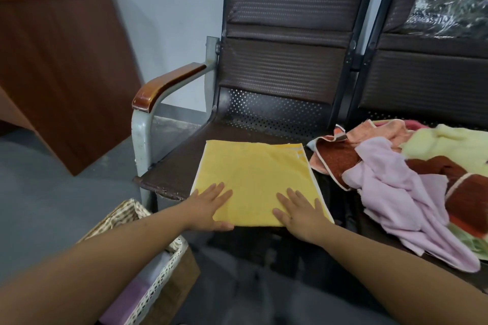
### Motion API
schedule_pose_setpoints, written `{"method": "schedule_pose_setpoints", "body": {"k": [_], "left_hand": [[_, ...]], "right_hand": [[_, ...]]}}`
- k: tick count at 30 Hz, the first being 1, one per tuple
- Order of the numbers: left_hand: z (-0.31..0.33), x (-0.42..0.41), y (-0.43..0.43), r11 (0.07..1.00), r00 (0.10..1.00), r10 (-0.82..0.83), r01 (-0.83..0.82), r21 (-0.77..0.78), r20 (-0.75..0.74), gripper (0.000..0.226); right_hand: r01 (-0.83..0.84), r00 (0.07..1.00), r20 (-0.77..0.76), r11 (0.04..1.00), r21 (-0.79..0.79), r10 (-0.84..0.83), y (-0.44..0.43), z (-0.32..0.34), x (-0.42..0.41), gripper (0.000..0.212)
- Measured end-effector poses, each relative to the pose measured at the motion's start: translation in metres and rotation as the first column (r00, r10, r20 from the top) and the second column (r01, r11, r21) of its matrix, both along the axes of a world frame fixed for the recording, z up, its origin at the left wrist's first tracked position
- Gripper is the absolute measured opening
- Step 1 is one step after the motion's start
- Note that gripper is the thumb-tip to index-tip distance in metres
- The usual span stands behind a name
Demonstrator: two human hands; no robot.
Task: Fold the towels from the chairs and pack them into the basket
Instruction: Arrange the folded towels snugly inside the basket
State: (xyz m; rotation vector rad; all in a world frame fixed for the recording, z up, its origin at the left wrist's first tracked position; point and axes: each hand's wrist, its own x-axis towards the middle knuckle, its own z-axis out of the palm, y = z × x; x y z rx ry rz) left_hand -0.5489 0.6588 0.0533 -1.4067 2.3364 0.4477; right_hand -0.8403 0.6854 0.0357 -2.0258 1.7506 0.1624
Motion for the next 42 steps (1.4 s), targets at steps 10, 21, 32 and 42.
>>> {"method": "schedule_pose_setpoints", "body": {"k": [10, 21, 32, 42], "left_hand": [[-0.024, -0.018, 0.02, 0.87, 0.98, -0.19, 0.199, -0.451, 0.064, 0.087], [0.007, -0.016, 0.006, 0.87, 0.96, -0.113, -0.03, -0.492, -0.258, 0.007], [0.02, 0.004, 0.0, 0.961, 0.967, -0.026, -0.045, -0.272, -0.253, 0.077], [0.049, 0.042, -0.018, 0.944, 0.845, 0.109, -0.252, -0.211, -0.524, 0.025]], "right_hand": [[-0.333, 0.943, -0.082, 0.905, -0.263, 0.323, 0.015, 0.007, -0.013, 0.062], [0.012, 0.994, 0.104, 0.929, -0.37, 0.029, 0.004, 0.018, -0.022, 0.015], [0.202, 0.95, 0.295, 0.916, -0.345, -0.098, -0.001, 0.033, -0.02, 0.016], [0.197, 0.924, 0.358, 0.969, -0.147, -0.133, -0.01, 0.042, -0.036, 0.023]]}}
